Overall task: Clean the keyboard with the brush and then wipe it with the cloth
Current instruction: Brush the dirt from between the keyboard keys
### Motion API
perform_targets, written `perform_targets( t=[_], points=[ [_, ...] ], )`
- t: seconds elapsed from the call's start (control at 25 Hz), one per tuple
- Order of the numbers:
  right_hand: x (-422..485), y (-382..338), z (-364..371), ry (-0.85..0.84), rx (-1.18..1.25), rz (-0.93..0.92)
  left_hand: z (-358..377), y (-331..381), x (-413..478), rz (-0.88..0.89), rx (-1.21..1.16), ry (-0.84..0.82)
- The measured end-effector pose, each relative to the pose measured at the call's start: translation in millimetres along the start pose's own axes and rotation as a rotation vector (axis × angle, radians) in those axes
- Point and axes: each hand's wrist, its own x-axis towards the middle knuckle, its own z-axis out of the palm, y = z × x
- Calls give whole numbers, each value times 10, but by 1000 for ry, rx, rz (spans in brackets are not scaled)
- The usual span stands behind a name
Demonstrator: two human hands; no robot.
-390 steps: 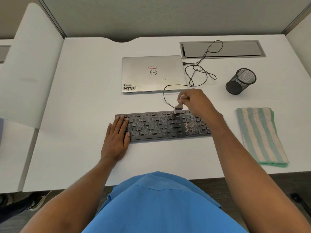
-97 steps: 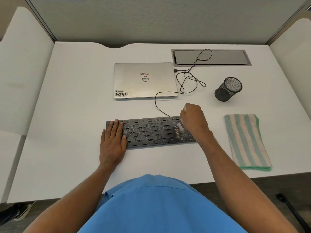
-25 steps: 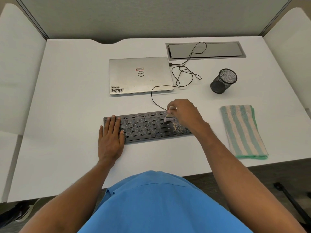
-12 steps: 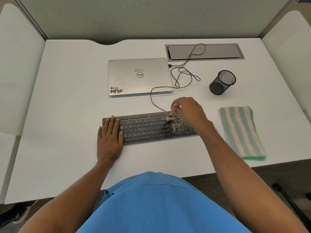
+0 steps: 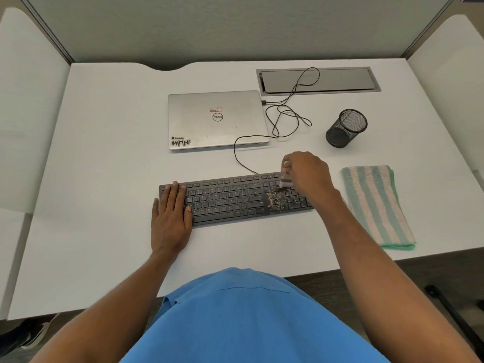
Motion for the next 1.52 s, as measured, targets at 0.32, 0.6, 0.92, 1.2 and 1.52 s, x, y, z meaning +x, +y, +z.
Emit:
perform_targets(
  t=[0.32, 0.6, 0.92, 1.2, 1.52],
  points=[
    [-106, -146, 240, -51, 53, -87, -2, 6, 0, -3, -5, -4],
    [-79, 148, 250, 58, -85, 17, 5, 3, 0, -5, 2, -8],
    [-88, -65, 293, -14, -14, -113, 8, 4, 3, -4, 4, -7],
    [-73, 166, 103, 34, 0, 49, -5, 4, -2, -4, 2, -5],
    [-58, -63, 500, 218, 198, -2, -1, 9, 5, -4, -1, 1]
  ],
)
